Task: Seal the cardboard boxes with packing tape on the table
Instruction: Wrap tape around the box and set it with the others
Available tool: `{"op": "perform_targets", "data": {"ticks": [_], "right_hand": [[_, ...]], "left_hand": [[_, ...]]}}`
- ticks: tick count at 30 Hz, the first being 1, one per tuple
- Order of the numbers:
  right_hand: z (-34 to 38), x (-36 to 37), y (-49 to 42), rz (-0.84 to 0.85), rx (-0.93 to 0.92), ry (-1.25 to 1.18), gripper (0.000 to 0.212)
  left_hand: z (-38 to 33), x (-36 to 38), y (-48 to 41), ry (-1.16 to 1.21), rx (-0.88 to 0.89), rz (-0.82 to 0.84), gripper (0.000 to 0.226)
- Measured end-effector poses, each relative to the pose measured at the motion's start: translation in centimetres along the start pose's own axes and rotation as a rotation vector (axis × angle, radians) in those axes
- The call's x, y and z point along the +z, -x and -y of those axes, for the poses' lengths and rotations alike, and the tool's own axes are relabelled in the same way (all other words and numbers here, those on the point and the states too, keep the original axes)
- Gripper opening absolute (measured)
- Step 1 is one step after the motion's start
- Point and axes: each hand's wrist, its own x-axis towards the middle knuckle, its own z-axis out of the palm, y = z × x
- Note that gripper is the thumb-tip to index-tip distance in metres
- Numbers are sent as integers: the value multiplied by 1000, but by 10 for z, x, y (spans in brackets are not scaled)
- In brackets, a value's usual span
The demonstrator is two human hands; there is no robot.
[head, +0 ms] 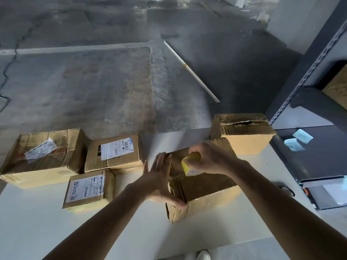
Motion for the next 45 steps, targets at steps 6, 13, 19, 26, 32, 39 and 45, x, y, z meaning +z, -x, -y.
{"op": "perform_targets", "data": {"ticks": [6,13,19,26,32,39,45], "right_hand": [[8,5,-5,-26,76,70,30],[3,9,-7,-26,106,17,30],[1,11,-10,-23,85,-2,32],[2,16,-13,-26,35,31,30],[2,20,-16,-46,-12,81,32],[4,27,-17,-51,-28,59,41],[-22,33,-9,-94,175,-662,58]], "left_hand": [[1,3,1,45,24,-4,156],[5,9,-3,204,38,-120,121],[-19,20,-16,662,-136,-481,54],[-31,29,-25,621,-174,-520,59],[-28,29,-18,571,-144,-386,66],[-38,31,-21,622,-207,-417,72],[-47,24,-13,894,-332,-364,91]]}}
